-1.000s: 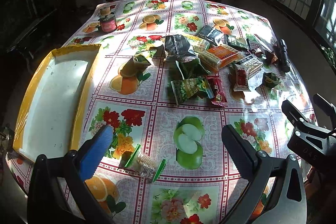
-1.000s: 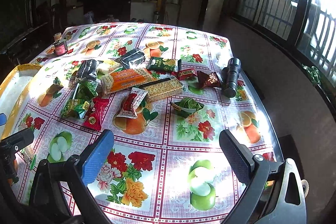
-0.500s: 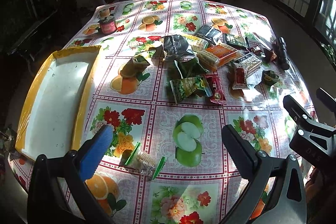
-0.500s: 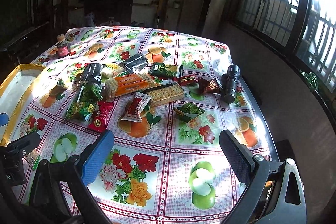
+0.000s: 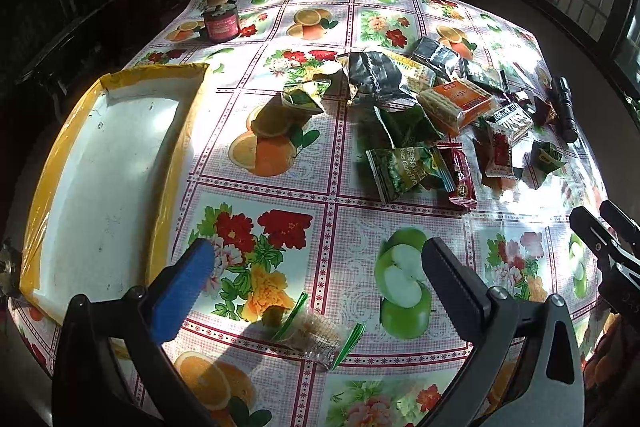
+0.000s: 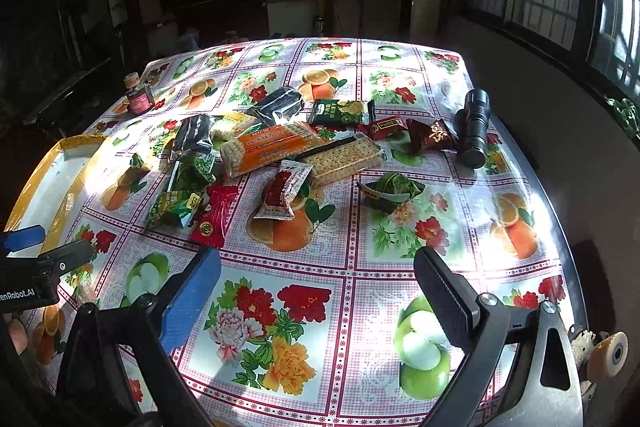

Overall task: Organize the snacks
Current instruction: 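Move both tools toward the snack pile on the floral tablecloth, then grasp the green garlic-pea bag with the left tool while the right tool grasps the red-and-white packet, then carry both packets over the yellow-rimmed tray and open both tools to drop them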

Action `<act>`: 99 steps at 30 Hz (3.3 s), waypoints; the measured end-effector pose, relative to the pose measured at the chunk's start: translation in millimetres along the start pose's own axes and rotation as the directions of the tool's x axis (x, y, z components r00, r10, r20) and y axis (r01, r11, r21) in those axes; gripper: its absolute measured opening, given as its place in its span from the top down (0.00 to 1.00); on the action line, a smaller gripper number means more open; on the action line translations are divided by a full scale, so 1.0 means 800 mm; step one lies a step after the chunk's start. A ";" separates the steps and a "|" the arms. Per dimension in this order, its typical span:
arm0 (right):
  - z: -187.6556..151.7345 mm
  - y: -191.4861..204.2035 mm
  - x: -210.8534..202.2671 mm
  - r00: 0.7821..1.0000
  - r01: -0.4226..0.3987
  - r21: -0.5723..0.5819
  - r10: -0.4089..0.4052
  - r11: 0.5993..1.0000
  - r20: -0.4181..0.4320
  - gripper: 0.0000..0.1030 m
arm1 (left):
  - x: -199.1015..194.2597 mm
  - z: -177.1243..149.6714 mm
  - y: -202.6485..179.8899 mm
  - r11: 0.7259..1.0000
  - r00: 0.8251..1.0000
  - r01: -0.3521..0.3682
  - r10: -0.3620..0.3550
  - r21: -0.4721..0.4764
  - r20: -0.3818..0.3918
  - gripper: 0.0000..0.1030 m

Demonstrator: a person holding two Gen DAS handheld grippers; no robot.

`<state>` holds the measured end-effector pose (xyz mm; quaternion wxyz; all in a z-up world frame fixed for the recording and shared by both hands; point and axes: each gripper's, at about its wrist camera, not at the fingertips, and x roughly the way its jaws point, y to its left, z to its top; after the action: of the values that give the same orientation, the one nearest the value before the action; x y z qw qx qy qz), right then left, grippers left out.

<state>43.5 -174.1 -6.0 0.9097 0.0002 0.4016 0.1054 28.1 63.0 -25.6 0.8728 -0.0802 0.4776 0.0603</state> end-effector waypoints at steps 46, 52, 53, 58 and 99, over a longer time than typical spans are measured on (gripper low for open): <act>0.047 0.013 0.106 0.948 -0.291 0.085 0.299 0.953 -0.105 0.83 | 0.081 0.050 -0.067 0.951 0.983 0.163 -0.133 0.264 -0.127 0.64; 0.047 0.017 0.084 0.937 -0.333 0.091 0.340 0.939 -0.077 0.83 | 0.059 0.044 -0.047 0.962 0.982 0.173 -0.153 0.211 -0.107 0.65; 0.046 0.019 0.080 0.936 -0.339 0.090 0.345 0.937 -0.074 0.83 | 0.054 0.043 -0.044 0.963 0.982 0.175 -0.157 0.205 -0.101 0.65; 0.043 0.037 0.069 0.926 -0.366 0.073 0.371 0.928 -0.071 0.83 | 0.026 0.039 -0.024 0.971 0.986 0.160 -0.152 0.177 -0.062 0.65; 0.000 0.381 0.067 0.688 -0.716 -0.186 0.634 0.673 -0.353 0.83 | -0.049 -0.025 0.267 0.969 0.986 -0.161 0.165 -0.185 0.001 0.65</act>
<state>20.1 134.7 -19.6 0.7317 -0.0062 0.4659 0.4975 -48.2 267.2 -20.8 0.8577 -0.1208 0.4676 0.1765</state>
